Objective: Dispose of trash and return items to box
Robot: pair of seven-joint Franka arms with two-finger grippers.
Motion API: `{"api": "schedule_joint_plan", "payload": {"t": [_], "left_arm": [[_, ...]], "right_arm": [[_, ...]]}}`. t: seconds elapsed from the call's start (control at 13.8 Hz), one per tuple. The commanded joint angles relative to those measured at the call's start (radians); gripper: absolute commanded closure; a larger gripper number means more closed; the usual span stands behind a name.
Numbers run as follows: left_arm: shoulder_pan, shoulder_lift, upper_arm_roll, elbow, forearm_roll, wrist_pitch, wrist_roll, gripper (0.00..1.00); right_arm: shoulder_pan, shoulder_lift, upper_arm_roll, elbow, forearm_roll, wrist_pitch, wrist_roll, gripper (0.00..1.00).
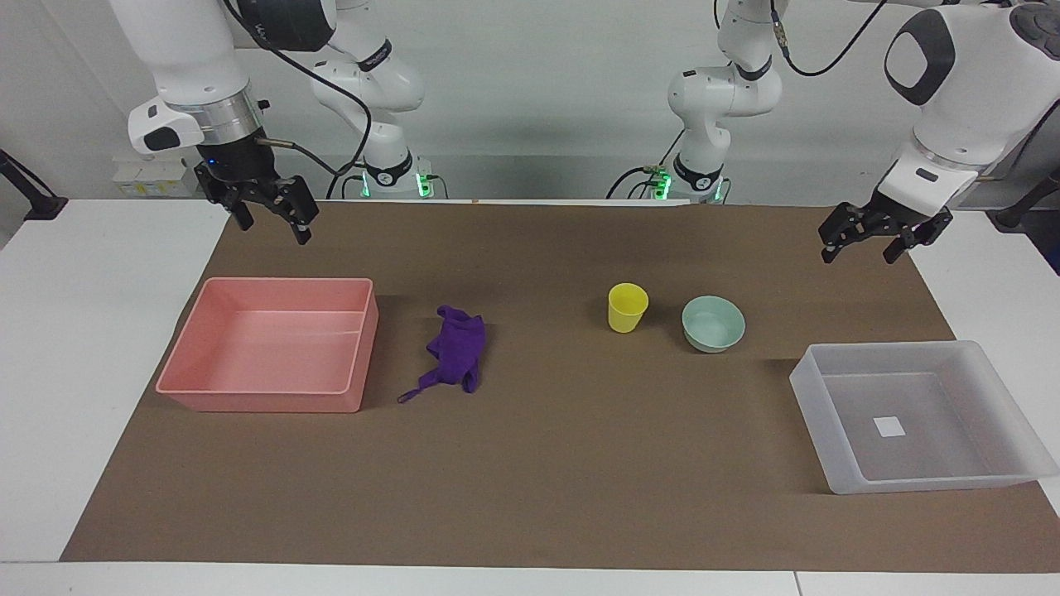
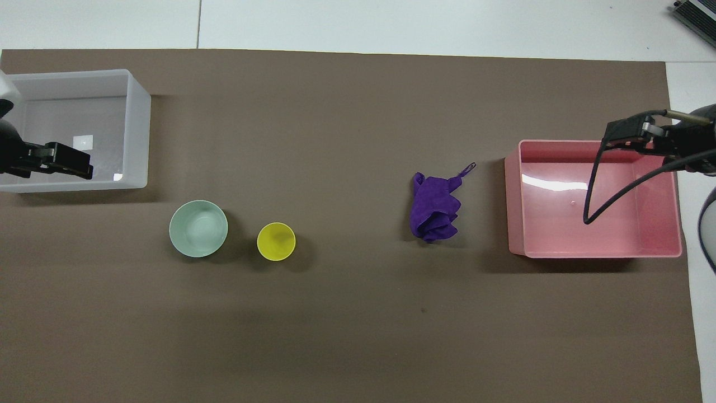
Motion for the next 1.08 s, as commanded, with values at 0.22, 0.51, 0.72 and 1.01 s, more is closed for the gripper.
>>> {"api": "schedule_joint_plan", "payload": {"t": [0.22,0.51,0.72,1.01], "left_arm": [[0.0,-0.035,-0.068,-0.178,-0.002,0.056,-0.008,0.0],[0.0,-0.039,-0.079,-0.406,-0.002,0.314,-0.014,0.0],[-0.001,-0.023,-0.082,-0.563,-0.001,0.54,-0.013,0.0],[-0.03,0.045,-0.084,-0.568,0.003,0.57,-0.01,0.12]], "right_arm": [[0.019,0.079,0.008,-0.011,0.016,0.117,-0.026,0.0],[0.065,0.159,0.007,-0.034,0.003,0.215,-0.021,0.0],[0.102,0.205,0.007,-0.083,0.002,0.327,-0.016,0.0],[0.154,0.245,0.008,-0.18,0.002,0.471,0.035,0.0]]}}
